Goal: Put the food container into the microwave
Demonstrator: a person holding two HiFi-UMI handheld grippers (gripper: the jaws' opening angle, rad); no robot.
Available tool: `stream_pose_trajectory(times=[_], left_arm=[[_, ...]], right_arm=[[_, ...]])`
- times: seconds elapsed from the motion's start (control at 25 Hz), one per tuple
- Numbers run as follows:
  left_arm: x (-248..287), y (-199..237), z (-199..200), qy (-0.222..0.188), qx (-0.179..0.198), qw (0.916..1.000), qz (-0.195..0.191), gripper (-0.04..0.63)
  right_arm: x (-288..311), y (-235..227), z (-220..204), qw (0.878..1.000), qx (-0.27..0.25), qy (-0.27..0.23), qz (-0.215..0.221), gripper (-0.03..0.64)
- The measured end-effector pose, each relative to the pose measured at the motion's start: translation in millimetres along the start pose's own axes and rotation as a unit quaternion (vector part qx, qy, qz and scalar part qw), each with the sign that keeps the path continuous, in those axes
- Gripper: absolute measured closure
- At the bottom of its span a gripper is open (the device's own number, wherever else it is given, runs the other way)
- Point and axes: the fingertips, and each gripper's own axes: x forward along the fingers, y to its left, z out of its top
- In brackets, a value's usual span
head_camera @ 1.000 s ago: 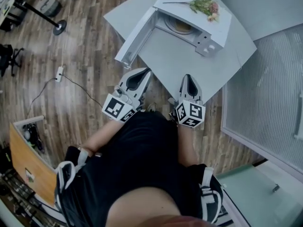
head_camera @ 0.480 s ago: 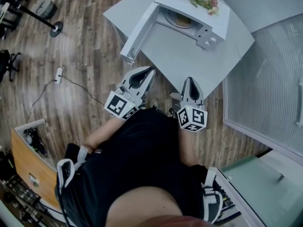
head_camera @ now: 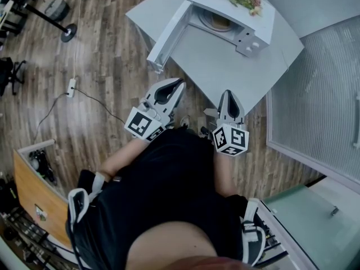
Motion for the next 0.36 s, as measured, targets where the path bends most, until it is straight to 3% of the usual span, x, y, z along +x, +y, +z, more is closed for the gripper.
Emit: stream_pose_trajectory(times=[0.36], left_arm=[[-5.4,-6.2,5.0,0.0,0.001,1.0,-0.005,0.563]], right_arm=[[-9.3,6.4,0.6,1.0,0.001,-0.001,0.002,0.592]])
